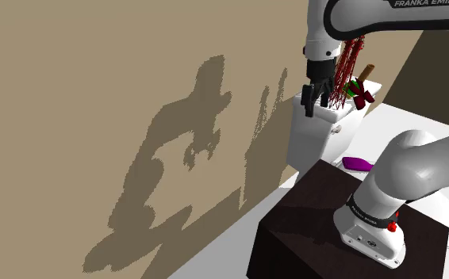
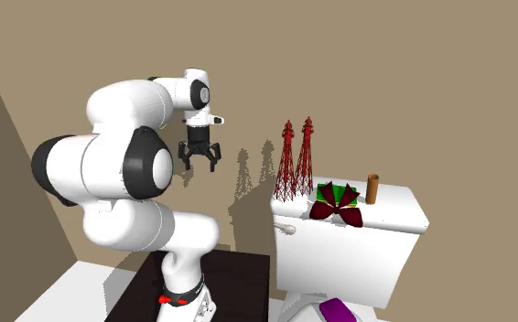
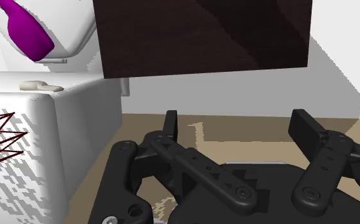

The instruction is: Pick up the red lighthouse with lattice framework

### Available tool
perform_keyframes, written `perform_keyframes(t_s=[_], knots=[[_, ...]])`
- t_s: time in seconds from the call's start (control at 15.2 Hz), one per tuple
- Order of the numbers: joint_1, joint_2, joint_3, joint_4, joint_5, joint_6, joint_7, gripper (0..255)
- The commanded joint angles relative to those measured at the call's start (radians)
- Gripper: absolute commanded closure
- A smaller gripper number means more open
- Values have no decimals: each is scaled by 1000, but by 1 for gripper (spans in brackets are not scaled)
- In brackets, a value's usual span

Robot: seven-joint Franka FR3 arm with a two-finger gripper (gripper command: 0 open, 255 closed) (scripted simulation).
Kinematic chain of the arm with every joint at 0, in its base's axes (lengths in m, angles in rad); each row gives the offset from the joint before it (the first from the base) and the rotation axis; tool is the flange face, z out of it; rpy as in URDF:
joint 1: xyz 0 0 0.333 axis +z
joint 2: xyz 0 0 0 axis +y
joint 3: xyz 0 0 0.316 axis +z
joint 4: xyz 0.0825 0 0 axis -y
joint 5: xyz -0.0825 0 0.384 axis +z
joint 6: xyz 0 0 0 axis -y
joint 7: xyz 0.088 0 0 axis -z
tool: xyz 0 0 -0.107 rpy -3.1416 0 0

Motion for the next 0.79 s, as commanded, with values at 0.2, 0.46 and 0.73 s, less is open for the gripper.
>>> perform_keyframes(t_s=[0.2,0.46,0.73], knots=[[-33,49,-39,84,-58,-64,-32,0],[-71,124,-86,208,-130,-146,-77,0],[-104,209,-128,345,-198,-226,-125,0]])
